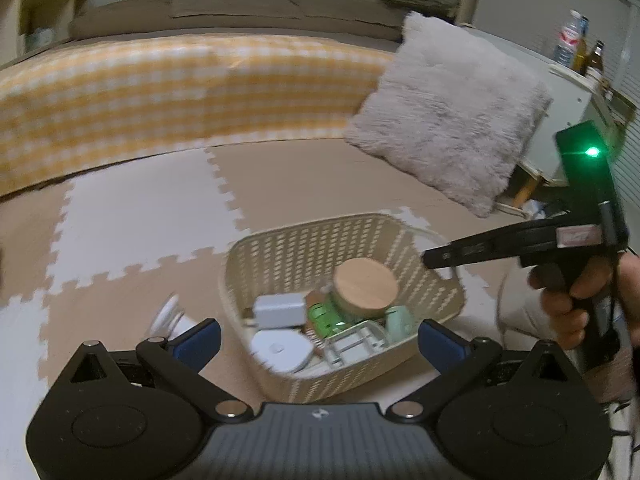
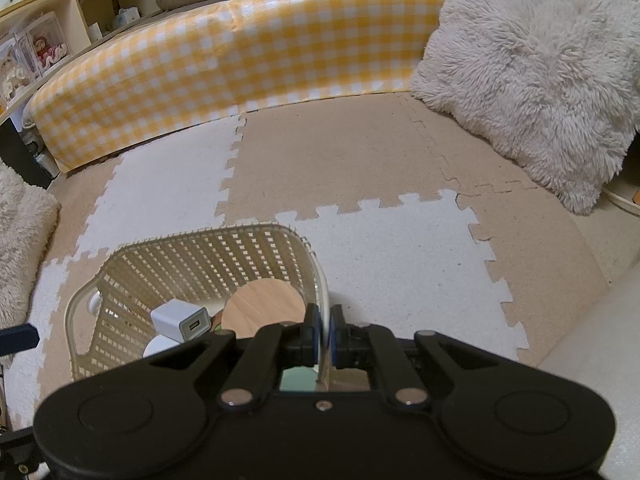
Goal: Organize rigid objects
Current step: 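Move the left tool to the white suction-cup holder and grasp it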
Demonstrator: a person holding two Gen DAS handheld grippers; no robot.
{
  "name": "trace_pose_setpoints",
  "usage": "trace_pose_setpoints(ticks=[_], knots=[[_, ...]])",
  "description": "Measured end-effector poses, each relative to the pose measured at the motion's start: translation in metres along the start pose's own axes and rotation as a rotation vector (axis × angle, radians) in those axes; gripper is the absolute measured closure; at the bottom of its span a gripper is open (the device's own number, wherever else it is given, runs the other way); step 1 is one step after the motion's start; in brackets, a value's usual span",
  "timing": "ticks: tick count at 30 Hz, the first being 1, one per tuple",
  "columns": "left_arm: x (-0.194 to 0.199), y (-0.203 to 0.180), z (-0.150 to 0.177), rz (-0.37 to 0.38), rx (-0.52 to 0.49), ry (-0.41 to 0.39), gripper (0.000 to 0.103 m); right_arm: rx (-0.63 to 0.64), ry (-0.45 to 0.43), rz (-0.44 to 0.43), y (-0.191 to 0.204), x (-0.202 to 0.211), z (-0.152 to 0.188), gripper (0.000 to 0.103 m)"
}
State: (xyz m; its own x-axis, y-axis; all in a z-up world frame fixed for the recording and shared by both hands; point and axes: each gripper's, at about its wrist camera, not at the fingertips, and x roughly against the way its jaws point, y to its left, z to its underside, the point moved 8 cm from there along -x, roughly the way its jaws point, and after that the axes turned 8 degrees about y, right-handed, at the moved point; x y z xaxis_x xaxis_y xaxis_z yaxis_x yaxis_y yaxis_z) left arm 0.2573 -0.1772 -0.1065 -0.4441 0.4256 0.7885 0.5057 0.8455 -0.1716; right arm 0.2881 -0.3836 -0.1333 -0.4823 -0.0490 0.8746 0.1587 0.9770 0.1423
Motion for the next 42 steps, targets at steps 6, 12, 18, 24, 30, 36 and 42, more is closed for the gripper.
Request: trace_pose_setpoints(ticks=[6,12,18,24,30,36,42], knots=[[0.002,0.038,0.014,-0.08,0.083,-0.029,0.0,0.003,0.0,0.003,0.0,0.0,0.0,0.097],[-0.008,0.074,0.019,-0.159,0.101,-0.039,0.0,0.004,0.0,0.004,0.0,0.0,0.0,0.097],[-0.03,0.1,0.024,-0.214,0.017,0.015,0.0,0.007,-0.001,0.008,0.0,0.0,0.0,0.097],[-0.054,0.107,0.018,-0.229,-0.083,0.045,0.027,0.008,-0.002,0.007,0.0,0.0,0.0,0.097],[-0.068,0.108,0.004,-0.219,-0.108,0.012,0.044,0.008,-0.002,0.006,0.0,0.0,0.0,0.097],[-0.082,0.106,-0.004,-0.206,-0.132,0.044,0.073,0.008,-0.002,0.006,0.0,0.0,0.0,0.097],[-0.081,0.109,-0.004,-0.18,-0.095,0.033,0.092,0.007,-0.002,0.007,0.0,0.0,0.0,0.097]])
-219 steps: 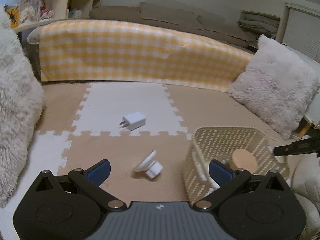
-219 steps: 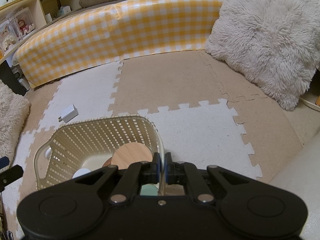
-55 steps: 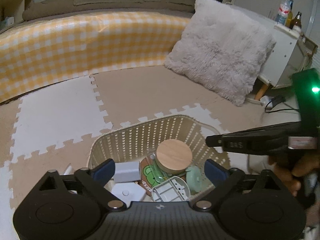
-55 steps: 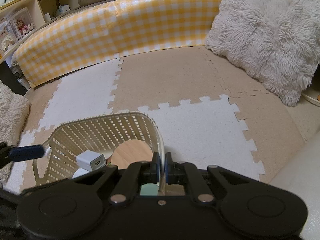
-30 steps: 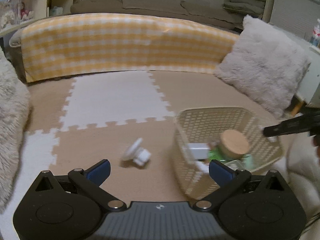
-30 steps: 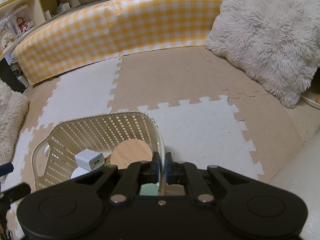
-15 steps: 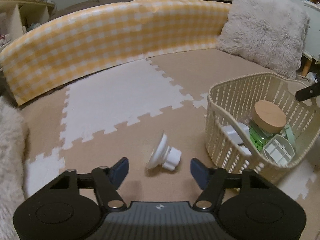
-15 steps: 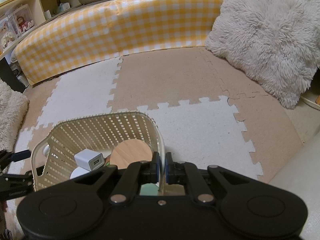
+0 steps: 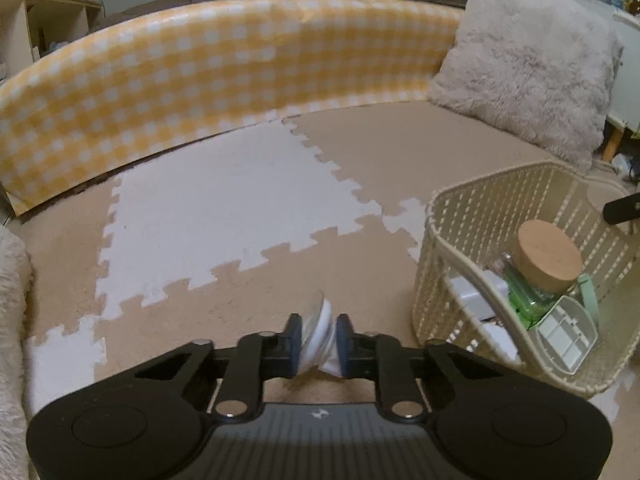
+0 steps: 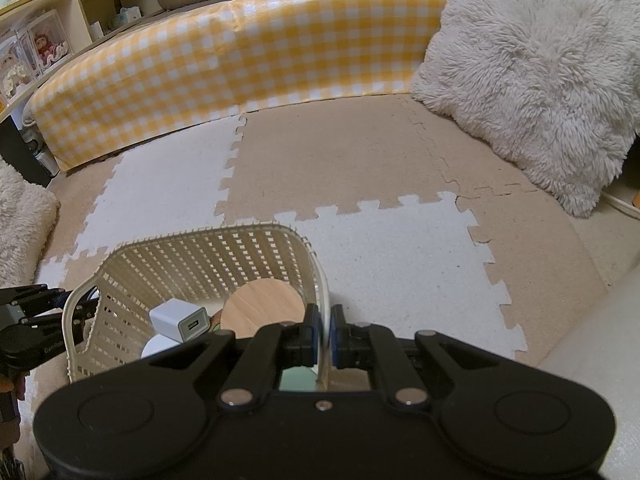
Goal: Organize rigid objects
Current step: 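Move the left tool to the white suction-cup holder and grasp it, then carry the suction-cup holder into the basket and release it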
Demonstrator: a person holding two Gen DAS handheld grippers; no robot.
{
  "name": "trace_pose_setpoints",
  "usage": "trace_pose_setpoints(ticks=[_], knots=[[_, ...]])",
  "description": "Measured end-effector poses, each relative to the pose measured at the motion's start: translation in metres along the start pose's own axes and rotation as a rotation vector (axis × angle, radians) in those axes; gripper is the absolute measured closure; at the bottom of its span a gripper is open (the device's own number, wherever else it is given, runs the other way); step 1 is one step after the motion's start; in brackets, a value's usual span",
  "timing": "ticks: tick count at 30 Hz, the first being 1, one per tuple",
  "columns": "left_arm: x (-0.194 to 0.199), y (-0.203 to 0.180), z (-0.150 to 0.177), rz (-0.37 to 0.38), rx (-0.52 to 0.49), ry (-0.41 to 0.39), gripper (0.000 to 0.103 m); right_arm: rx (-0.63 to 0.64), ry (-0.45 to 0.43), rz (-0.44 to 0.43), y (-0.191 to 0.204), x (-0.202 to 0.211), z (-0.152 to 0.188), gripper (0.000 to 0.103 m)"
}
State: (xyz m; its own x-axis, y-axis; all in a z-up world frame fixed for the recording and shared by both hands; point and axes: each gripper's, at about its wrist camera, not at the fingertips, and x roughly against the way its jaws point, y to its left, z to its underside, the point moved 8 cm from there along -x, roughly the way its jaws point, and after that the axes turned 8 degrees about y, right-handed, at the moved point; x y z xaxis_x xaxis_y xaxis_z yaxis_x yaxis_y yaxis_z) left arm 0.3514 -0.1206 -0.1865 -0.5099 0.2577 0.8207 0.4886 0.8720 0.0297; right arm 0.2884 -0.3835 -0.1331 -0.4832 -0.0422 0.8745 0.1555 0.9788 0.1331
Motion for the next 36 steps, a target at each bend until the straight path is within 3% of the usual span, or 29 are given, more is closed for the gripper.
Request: trace_pose_setpoints(ticks=[8,14,20,24,29,36], knots=[[0.016,0.008,0.019,0.002,0.111,-0.013,0.093,0.0,0.0,0.0,0.0,0.0,0.0,0.097],[0.051,0.014,0.014,0.022,0.181,-0.073,0.093,0.0,0.0,0.0,0.0,0.0,0.001,0.097],[0.094,-0.002,-0.008,0.09,0.213,-0.164,0.093,0.0,0.0,0.0,0.0,0.0,0.001,0.097],[0.116,-0.028,-0.02,0.195,0.197,-0.217,0.093,0.0,0.0,0.0,0.0,0.0,0.0,0.097],[0.112,-0.062,-0.025,0.324,0.2,-0.172,0.093,0.0,-0.001,-0.001,0.0,0.0,0.0,0.097],[0.07,-0.087,-0.016,0.382,0.228,-0.026,0.093,0.0,-0.001,-0.001,0.0,0.0,0.001,0.097]])
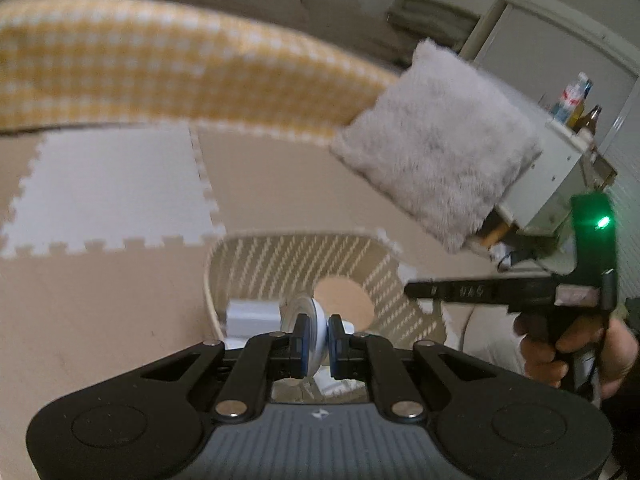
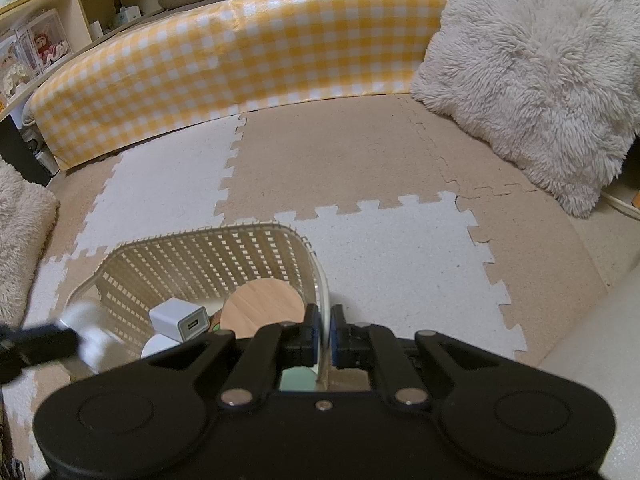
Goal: Organize rigid objects
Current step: 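Carry the suction-cup holder into the basket and release it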
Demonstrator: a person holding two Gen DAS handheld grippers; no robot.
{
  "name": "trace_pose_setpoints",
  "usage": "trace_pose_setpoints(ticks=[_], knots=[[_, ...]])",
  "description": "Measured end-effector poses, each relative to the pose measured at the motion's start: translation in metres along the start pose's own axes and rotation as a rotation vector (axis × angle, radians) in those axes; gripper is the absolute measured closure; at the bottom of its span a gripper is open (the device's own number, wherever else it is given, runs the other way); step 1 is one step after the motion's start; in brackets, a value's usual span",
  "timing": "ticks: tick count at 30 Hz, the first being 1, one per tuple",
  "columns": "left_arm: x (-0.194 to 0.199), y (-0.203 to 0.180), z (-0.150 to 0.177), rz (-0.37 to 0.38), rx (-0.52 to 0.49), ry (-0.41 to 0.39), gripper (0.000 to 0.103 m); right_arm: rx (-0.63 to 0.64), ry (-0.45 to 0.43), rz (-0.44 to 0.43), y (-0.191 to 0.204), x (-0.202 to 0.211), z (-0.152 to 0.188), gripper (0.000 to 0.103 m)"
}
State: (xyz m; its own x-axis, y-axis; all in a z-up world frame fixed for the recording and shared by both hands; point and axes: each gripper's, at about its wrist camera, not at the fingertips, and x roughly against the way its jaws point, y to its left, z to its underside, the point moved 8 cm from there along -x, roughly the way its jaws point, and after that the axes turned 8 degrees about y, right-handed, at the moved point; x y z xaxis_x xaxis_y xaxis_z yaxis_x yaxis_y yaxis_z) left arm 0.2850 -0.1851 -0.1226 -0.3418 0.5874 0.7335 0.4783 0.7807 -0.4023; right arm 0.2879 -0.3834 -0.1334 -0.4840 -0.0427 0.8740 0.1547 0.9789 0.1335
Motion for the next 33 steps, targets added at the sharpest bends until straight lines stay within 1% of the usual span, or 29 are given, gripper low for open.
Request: trace_pose_setpoints(ticks=[4,7,12,13,14,15,17,18,20,21,23,24,26,27,28,29,33], knots=[[-0.015,0.001,0.003,-0.033,-0.006,0.045,0.093,-0.001,0.0,-0.001,0.0,0.0,0.0,0.097],[-0.02,0.002,0.003,-0.057,-0.016,0.061,0.093,0.0,0.0,0.0,0.0,0.0,0.0,0.097],[-0.02,0.004,0.001,-0.158,-0.092,0.06,0.091,0.0,0.0,0.0,0.0,0.0,0.0,0.097],[-0.019,0.004,0.002,-0.166,-0.1,0.064,0.088,0.0,0.0,0.0,0.0,0.0,0.0,0.097],[-0.018,0.004,0.002,-0.169,-0.103,0.066,0.081,0.0,0.0,-0.001,0.0,0.0,0.0,0.097],[-0.017,0.004,0.002,-0.172,-0.107,0.067,0.076,0.0,0.0,0.0,0.0,0.0,0.0,0.097],[-0.015,0.003,0.002,-0.182,-0.121,0.067,0.062,0.0,0.0,0.0,0.0,0.0,0.0,0.097],[-0.014,0.002,0.003,-0.185,-0.129,0.068,0.06,0.0,0.0,0.0,0.0,0.0,0.0,0.097],[-0.013,0.0,0.004,-0.19,-0.144,0.077,0.05,0.0,0.0,0.0,0.0,0.0,0.0,0.097],[-0.013,-0.002,0.005,-0.19,-0.151,0.081,0.047,0.0,0.0,0.0,0.0,0.0,0.0,0.097],[-0.011,-0.006,0.006,-0.179,-0.162,0.087,0.038,0.0,0.0,-0.001,0.0,0.0,0.0,0.097],[-0.011,-0.008,0.006,-0.176,-0.166,0.091,0.035,0.0,0.0,-0.001,0.0,0.0,0.0,0.097],[-0.008,-0.013,0.007,-0.17,-0.175,0.096,0.023,-0.001,0.0,-0.001,0.001,0.0,0.0,0.097],[-0.007,-0.015,0.007,-0.167,-0.178,0.095,0.02,-0.001,0.0,-0.001,0.001,0.0,0.0,0.097],[-0.005,-0.018,0.007,-0.165,-0.182,0.093,0.014,-0.001,0.0,-0.002,0.001,0.0,0.0,0.097],[-0.003,-0.021,0.006,-0.168,-0.186,0.091,0.01,-0.001,0.0,-0.001,0.001,0.0,0.0,0.097],[0.004,-0.029,0.006,-0.174,-0.2,0.089,0.005,-0.003,0.0,-0.004,0.002,-0.001,0.0,0.097]])
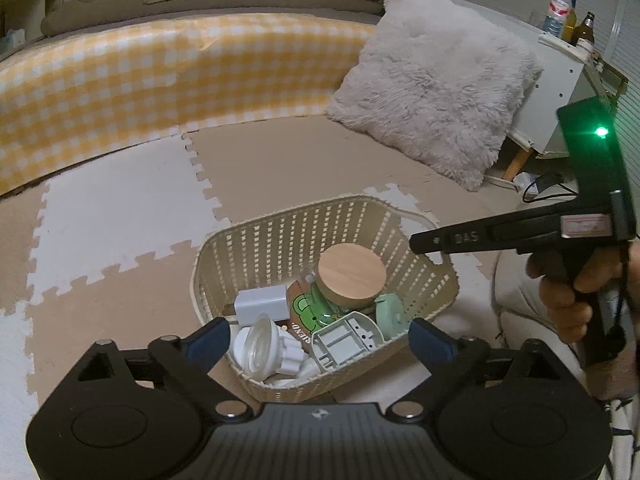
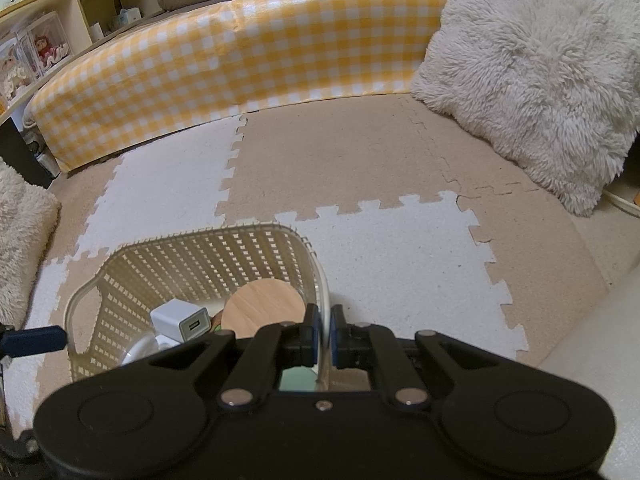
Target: Organize rigid objects
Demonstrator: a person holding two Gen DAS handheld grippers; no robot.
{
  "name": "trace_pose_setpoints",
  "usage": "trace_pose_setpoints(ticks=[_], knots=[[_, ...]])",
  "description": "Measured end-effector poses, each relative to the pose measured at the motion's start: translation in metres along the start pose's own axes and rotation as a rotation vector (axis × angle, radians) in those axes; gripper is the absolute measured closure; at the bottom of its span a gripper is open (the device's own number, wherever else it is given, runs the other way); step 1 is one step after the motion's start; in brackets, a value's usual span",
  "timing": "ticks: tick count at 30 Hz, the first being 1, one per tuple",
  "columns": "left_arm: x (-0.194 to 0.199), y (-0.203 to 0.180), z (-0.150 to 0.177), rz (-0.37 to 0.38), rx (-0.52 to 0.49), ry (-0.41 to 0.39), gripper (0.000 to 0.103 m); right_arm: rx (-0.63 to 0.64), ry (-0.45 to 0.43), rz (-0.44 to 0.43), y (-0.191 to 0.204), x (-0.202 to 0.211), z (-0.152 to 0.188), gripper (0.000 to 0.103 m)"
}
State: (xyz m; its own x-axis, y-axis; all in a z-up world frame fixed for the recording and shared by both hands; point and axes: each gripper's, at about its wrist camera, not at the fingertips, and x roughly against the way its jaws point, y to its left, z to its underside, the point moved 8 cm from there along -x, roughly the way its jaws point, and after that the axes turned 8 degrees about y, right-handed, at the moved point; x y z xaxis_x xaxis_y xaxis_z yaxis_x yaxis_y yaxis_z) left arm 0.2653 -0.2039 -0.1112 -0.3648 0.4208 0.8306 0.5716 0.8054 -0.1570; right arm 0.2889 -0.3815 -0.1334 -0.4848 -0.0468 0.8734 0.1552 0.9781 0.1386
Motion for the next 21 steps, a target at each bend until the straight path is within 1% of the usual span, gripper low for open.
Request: trace_pose_setpoints(ticks=[2,10,16,18,21], knots=[[0.005,-0.002,0.0,-0.006,-0.001,-0.004,0.0,-0.001,0.0,-0.002,0.0,0.0,0.0,0.097],[0.021,-0.003,0.005,-0.024,0.054,-0.018,0.0,0.002,0.0,0.0,0.001,-0.001,0.0,0.097],[0.037,0.002,0.009,-0.035,0.112,-0.056,0.0,0.016,-0.006,0.014,0.001,0.002,0.001,0.096],[0.043,0.003,0.01,-0.047,0.126,-0.071,0.0,0.028,-0.014,0.019,0.002,0.007,0.001,0.095],[0.054,0.005,0.01,-0.062,0.142,-0.101,0.0,0.038,-0.043,0.031,0.003,0.021,0.0,0.087]])
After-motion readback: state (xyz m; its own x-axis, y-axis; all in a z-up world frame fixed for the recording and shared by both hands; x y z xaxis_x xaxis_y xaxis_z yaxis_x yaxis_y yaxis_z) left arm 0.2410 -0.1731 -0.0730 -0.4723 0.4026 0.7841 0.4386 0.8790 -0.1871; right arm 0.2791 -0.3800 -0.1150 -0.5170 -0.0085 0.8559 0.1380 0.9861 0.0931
